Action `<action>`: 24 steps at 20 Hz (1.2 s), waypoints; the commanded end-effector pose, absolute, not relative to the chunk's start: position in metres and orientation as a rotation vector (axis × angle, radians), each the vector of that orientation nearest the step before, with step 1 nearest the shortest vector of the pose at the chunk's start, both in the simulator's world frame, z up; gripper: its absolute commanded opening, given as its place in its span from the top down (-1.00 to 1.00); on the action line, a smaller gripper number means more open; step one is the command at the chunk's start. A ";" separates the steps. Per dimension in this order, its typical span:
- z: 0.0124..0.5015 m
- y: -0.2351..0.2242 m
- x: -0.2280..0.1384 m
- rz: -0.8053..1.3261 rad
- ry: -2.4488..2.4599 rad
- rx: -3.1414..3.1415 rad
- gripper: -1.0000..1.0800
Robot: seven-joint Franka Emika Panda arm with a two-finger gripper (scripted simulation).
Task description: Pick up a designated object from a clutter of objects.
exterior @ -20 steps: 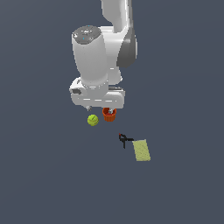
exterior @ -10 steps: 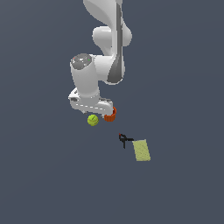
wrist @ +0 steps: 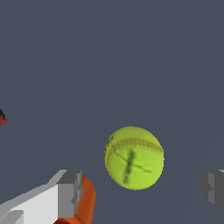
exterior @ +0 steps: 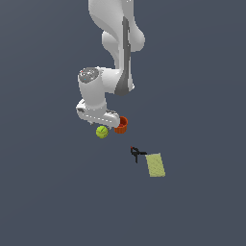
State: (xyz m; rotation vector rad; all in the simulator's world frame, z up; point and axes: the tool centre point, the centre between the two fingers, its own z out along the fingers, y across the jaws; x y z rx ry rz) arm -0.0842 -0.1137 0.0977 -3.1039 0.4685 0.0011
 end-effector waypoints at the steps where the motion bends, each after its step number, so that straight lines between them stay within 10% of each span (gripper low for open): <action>1: 0.093 -0.116 -0.088 0.000 0.479 -3.104 -0.92; 24: 0.043 -0.117 -0.091 0.000 0.484 -3.104 -0.92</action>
